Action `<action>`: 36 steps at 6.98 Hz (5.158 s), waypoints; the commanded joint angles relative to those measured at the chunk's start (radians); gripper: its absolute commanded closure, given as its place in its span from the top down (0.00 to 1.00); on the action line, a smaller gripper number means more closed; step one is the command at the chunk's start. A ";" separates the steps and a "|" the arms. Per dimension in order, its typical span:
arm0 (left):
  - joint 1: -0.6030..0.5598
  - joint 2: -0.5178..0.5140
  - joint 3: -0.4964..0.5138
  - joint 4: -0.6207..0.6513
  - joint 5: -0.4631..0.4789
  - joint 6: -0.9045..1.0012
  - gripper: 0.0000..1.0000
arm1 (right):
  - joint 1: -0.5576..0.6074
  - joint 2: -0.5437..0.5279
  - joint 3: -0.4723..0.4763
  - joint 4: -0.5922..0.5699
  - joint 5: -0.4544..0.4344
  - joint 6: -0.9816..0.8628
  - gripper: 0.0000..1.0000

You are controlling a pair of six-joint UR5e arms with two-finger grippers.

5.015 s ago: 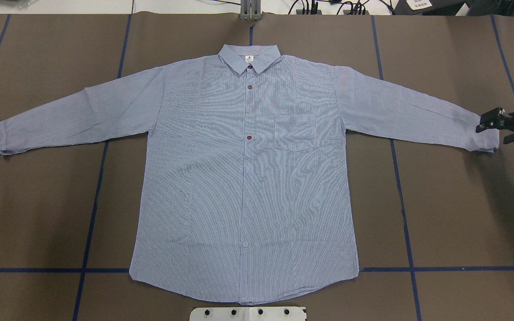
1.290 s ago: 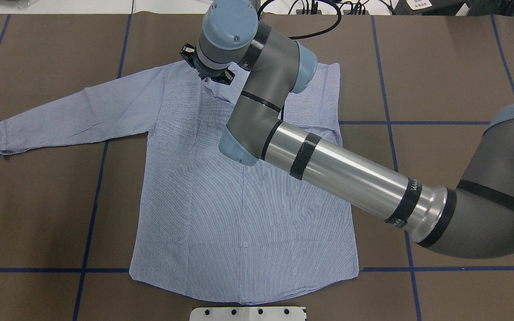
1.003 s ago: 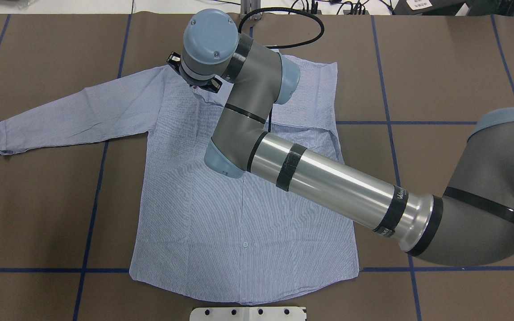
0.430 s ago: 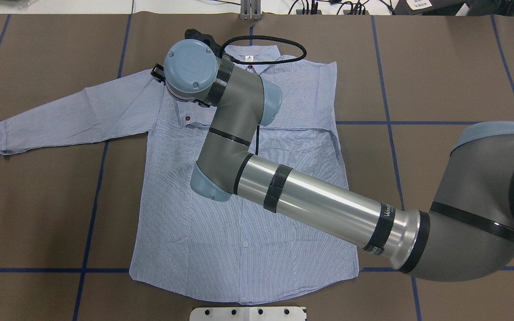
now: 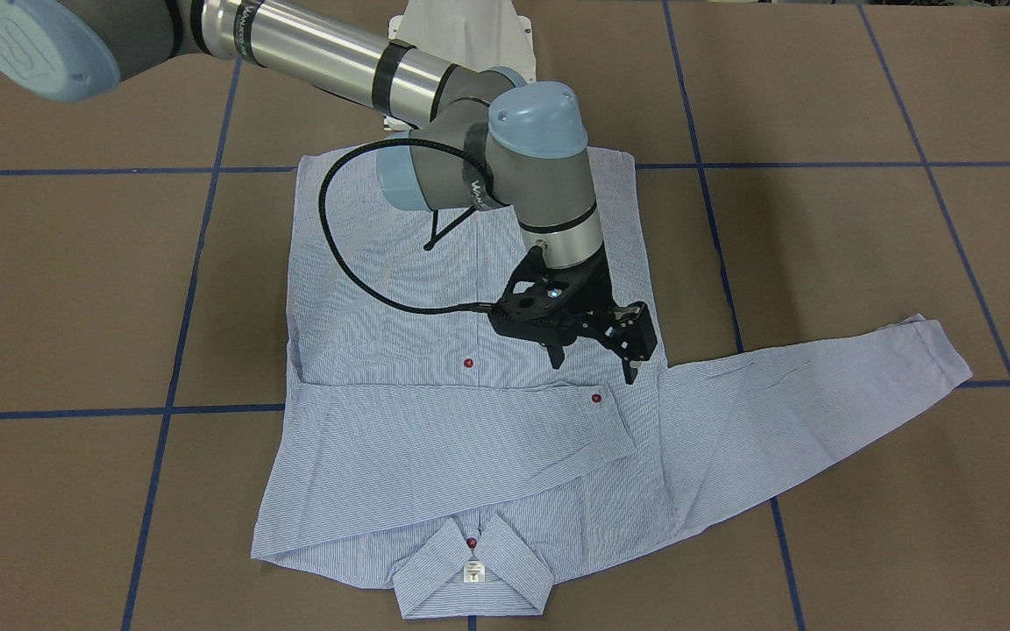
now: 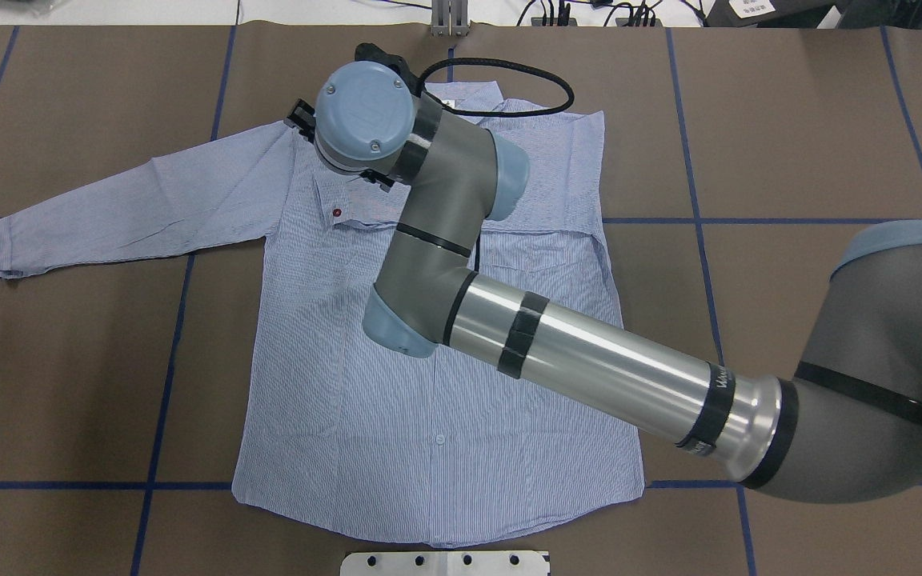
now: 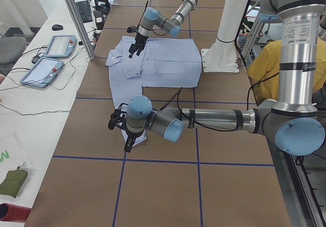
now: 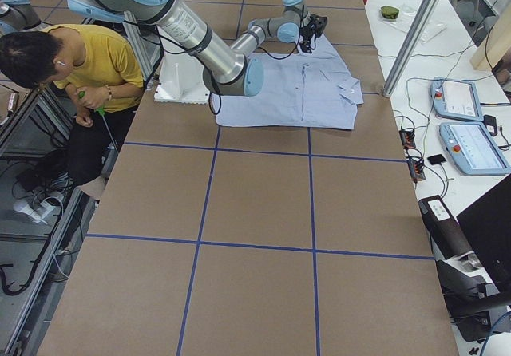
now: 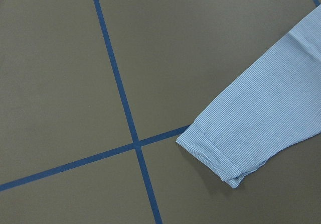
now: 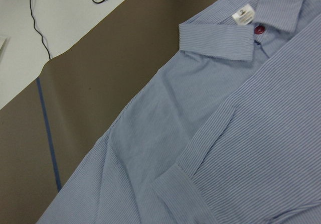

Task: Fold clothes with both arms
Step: 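Carry the grasped sleeve with the right gripper across the chest toward the collar, then release the sleeve with the right gripper while the left gripper grasps the other cuff, then fold the held sleeve across the chest with the left gripper while the right arm withdraws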

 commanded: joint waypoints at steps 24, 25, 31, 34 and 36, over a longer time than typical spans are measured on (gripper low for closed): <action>0.662 -0.772 0.102 -0.146 0.214 -1.366 0.00 | 0.549 -0.676 0.557 -0.098 0.524 -0.429 1.00; 0.725 -0.852 0.142 -0.160 0.307 -1.393 0.00 | 0.594 -0.725 0.557 -0.098 0.563 -0.535 1.00; 0.880 -0.981 0.293 -0.240 0.480 -1.458 0.22 | 0.596 -0.741 0.557 -0.098 0.565 -0.559 1.00; 0.887 -0.992 0.285 -0.246 0.495 -1.473 0.99 | 0.594 -0.760 0.562 -0.097 0.565 -0.542 1.00; 0.885 -0.949 0.188 -0.237 0.492 -1.502 0.98 | 0.496 -0.761 0.624 -0.094 0.560 -0.386 1.00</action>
